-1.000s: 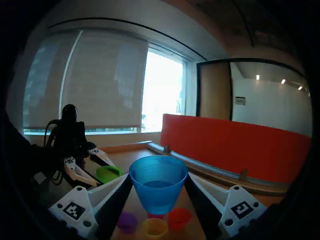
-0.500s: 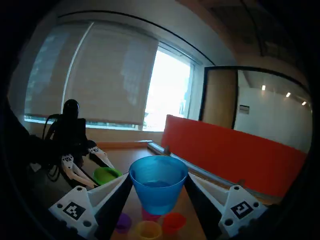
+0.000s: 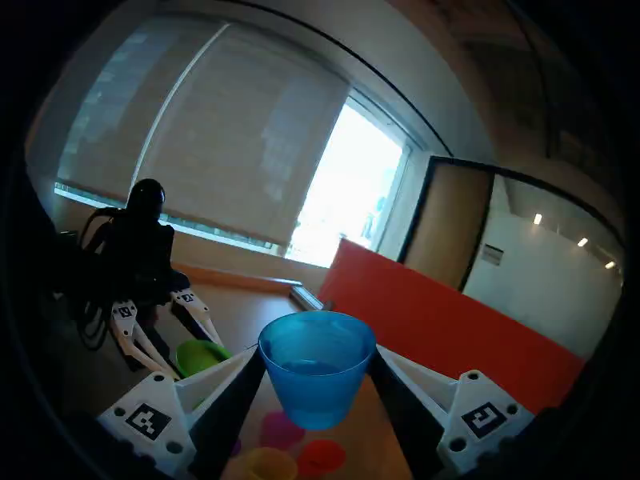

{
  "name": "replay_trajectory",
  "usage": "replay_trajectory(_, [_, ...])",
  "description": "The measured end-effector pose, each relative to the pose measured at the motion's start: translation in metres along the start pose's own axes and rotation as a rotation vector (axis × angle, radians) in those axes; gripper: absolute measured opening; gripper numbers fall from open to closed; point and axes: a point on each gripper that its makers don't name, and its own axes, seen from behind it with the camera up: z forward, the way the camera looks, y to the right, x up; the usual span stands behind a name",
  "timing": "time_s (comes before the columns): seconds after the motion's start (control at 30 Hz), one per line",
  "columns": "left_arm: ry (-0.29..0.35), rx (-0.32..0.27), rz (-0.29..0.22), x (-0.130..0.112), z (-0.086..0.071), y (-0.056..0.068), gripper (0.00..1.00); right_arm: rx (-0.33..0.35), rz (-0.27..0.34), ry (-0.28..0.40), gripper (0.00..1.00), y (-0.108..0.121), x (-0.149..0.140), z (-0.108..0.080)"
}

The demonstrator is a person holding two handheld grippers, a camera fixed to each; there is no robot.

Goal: Pour water

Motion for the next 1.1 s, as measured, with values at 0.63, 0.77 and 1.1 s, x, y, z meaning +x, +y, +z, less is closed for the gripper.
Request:
replay_trajectory(0.63, [0.017,-0.032,0.001,0.008,0.000,0.014,0.87,0.012,-0.203,0.028,0.90,-0.008,0.022,0.011])
replay_trajectory(0.77, [0.019,-0.040,0.006,0.010,-0.001,0.019,0.87,0.011,-0.248,0.031,0.90,-0.010,0.026,0.013])
replay_trajectory(1.1, [0.026,-0.048,0.022,0.012,-0.001,0.025,0.87,0.005,-0.354,0.037,0.90,-0.013,0.033,0.020])
